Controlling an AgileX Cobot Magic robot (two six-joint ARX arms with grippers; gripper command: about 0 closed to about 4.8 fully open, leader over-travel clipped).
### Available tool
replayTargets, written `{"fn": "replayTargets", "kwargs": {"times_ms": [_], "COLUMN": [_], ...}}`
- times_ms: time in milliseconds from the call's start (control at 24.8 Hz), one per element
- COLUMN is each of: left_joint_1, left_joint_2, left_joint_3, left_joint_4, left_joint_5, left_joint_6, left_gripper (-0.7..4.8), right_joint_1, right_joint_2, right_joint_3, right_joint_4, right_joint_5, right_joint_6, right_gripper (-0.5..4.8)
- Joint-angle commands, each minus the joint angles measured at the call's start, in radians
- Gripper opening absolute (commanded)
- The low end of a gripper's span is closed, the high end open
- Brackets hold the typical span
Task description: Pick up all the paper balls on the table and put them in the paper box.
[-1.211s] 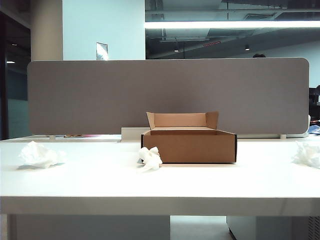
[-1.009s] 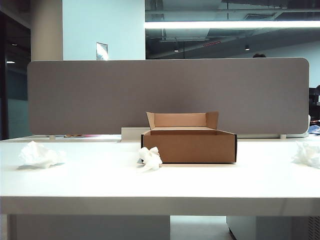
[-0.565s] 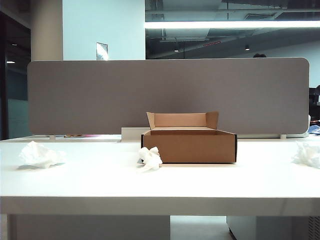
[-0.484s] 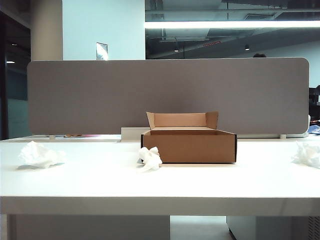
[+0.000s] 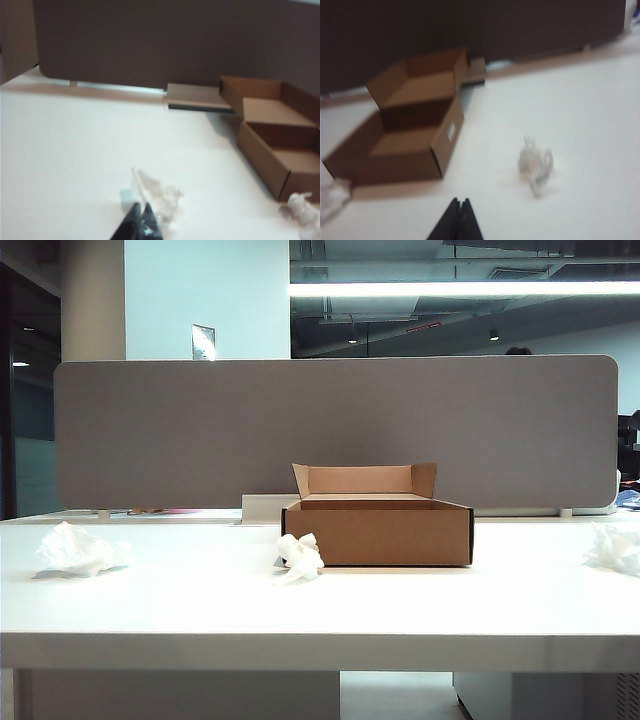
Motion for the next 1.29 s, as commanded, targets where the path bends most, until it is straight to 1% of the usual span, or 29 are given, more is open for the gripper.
{"fn": "replayTargets", "kwargs": {"times_ms": [40,121,282,404,444,565,726,847,928,968,1009,1049,1090,1291], "left_joint_1": [0.0,0.0,0.0,0.0,0.0,0.0,0.0,0.0,-0.001,-0.001,0.0,-0.001,0.0,0.0], "left_joint_2": [0.006,0.006,0.007,0.021,0.04,0.105,0.265,0.426,0.525,0.557,0.628,0.661,0.745,1.003], "left_joint_3": [0.059,0.092,0.123,0.14,0.148,0.176,0.244,0.313,0.359,0.375,0.41,0.428,0.476,0.629], "left_joint_4": [-0.039,-0.084,-0.101,-0.119,-0.119,-0.116,-0.111,-0.108,-0.107,-0.108,-0.108,-0.108,-0.11,-0.12], "left_joint_5": [0.011,0.014,0.015,0.014,0.015,0.018,0.018,0.061,0.064,0.064,0.069,0.07,0.066,0.067], "left_joint_6": [-0.006,-0.006,0.002,0.002,0.002,0.002,0.002,0.006,0.009,0.023,0.068,0.09,0.123,0.122], "left_gripper": [-0.06,-0.06,-0.06,-0.06,-0.06,-0.06,-0.06,-0.06,-0.06,-0.06,-0.06,-0.06,-0.06,-0.06], "right_joint_1": [0.0,0.0,0.0,0.0,0.0,0.0,0.0,0.0,0.001,0.001,0.001,0.001,0.0,0.0], "right_joint_2": [0.0,0.012,0.082,0.167,0.218,0.335,0.559,0.714,0.793,0.816,0.867,0.883,0.935,1.099], "right_joint_3": [0.06,0.098,0.181,0.237,0.264,0.328,0.444,0.524,0.558,0.567,0.585,0.591,0.608,0.666], "right_joint_4": [0.0,-0.05,-0.135,-0.136,-0.132,-0.128,-0.118,-0.121,-0.119,-0.116,-0.117,-0.117,-0.116,-0.121], "right_joint_5": [-0.011,-0.013,-0.014,-0.018,-0.021,-0.02,-0.02,-0.02,-0.02,-0.02,-0.016,-0.016,-0.016,-0.016], "right_joint_6": [0.009,0.009,0.004,-0.022,-0.054,-0.085,-0.085,-0.086,-0.107,-0.114,-0.134,-0.138,-0.139,-0.158], "right_gripper": [-0.04,-0.04,-0.04,-0.04,-0.04,-0.04,-0.04,-0.04,-0.04,-0.04,-0.05,-0.04,-0.04,0.0]}}
